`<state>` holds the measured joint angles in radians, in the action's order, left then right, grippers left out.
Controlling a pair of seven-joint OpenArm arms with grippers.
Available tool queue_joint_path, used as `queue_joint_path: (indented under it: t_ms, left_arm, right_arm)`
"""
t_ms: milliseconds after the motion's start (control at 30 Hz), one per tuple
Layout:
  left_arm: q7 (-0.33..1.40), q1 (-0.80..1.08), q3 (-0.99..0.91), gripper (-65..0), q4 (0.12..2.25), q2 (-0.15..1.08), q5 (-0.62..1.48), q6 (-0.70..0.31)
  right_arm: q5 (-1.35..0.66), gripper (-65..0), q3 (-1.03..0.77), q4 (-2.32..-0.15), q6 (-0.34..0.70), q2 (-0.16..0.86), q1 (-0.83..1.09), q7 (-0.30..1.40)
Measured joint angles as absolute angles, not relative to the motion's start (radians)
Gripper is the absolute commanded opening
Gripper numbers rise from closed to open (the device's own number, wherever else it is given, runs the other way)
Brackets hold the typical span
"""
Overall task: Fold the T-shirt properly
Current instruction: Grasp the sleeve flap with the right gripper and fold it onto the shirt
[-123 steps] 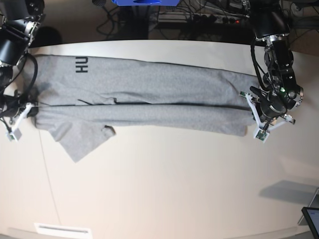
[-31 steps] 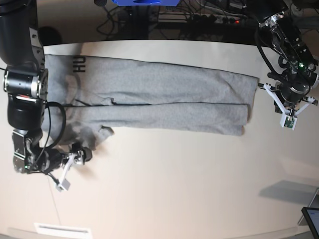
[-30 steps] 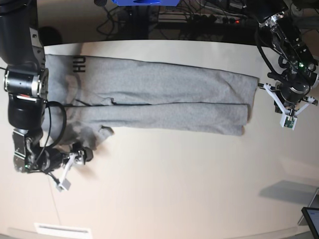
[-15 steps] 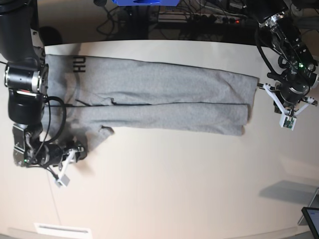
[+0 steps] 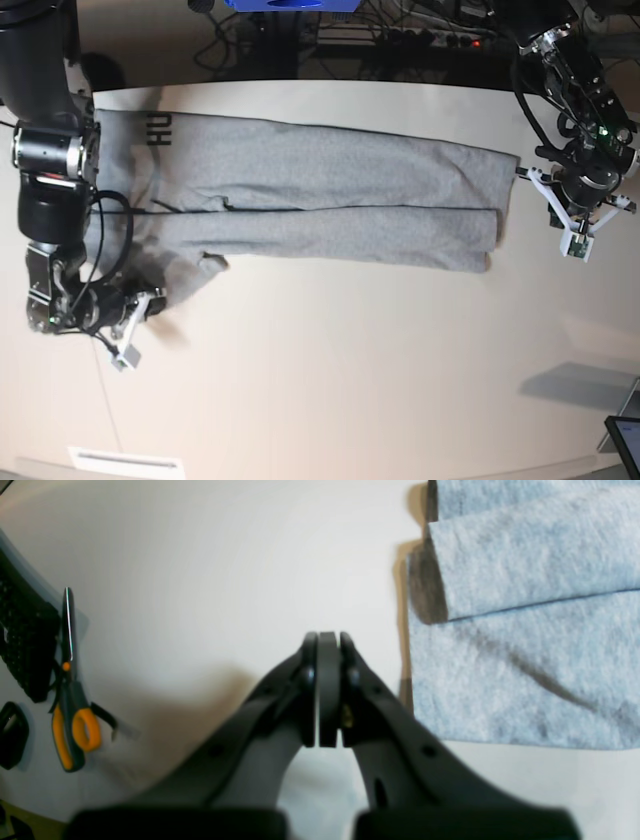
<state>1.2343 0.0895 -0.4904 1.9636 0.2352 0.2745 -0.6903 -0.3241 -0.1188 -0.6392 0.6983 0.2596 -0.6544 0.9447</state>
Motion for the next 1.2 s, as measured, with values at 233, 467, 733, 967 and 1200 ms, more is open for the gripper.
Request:
queue_joint_path:
  t_ms: [233,467,733,967,1200]
  left_arm:
    - [1.235,0.086,-0.490,-65.0,1.963,0.235,0.274,-0.690]
    - [1.235,0.083,-0.490,-65.0,1.963,0.232,0.274,-0.690]
    - [1.234,0.083,-0.490,-65.0,1.948,0.233,0.275,-0.690]
    - [1.234,0.049,-0.490,-65.0,1.934,0.230,0.275,-0.690]
    - [1.234,0.024,-0.489,-65.0,1.841,0.227,0.274,-0.690]
  right_arm:
    - [-0.304,-65.0,-0.223,-1.015,0.688,0.271,-0.545,1.146]
    - [-0.312,-65.0,-0.219,-1.269,0.696,0.255,-0.469,1.282]
    - [-0.321,-65.0,-0.261,-1.499,0.696,0.245,-0.343,1.342]
    - [-0.318,-65.0,-0.263,-1.627,0.696,0.233,-0.202,1.348]
    - [-0.321,-65.0,-0.264,-1.758,0.696,0.234,-0.076,1.345]
